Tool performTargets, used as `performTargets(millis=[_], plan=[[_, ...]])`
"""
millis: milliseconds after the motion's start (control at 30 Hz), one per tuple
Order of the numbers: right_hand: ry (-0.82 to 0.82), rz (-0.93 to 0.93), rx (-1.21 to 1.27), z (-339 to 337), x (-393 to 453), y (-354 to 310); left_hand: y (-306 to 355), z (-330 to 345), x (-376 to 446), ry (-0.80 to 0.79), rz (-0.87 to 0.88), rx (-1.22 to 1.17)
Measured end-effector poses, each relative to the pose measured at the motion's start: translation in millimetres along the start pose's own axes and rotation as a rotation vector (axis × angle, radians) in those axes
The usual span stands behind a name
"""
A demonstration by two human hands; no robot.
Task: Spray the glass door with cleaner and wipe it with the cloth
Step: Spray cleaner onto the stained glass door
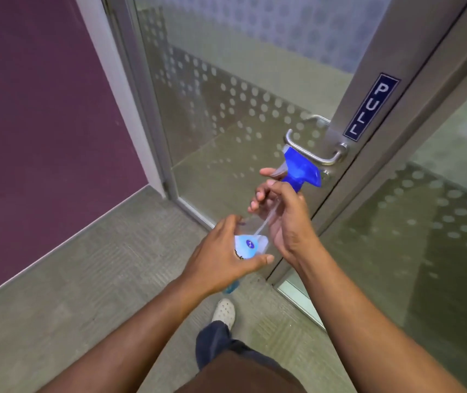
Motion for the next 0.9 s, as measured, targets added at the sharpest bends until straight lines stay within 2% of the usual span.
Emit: performTargets(millis=[233,467,767,900], plan=[[-0.015,0.034,-0.02,42,108,52,-11,-56,99,0.041,-0.068,0.034],[-0.105,0.024,-0.054,92,199,69,-2,-107,178,0.14,-0.071,0.015],[-0.198,-0.078,-0.034,156,281,49,31,-172,251,0.241,0.068,-0.063],[-0.155,-0.195,-0.099,177,302,35,43,-194,283,0.195,0.188,-0.125]])
Point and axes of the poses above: each hand's wrist, its own x-axis towards the middle knuckle, its own z-axis out of the palm, y = z × x, the point moved 7 cm from there along x, towards the middle knuckle, and after that the axes turned 14 degrees about -z, right-handed, at the moved point
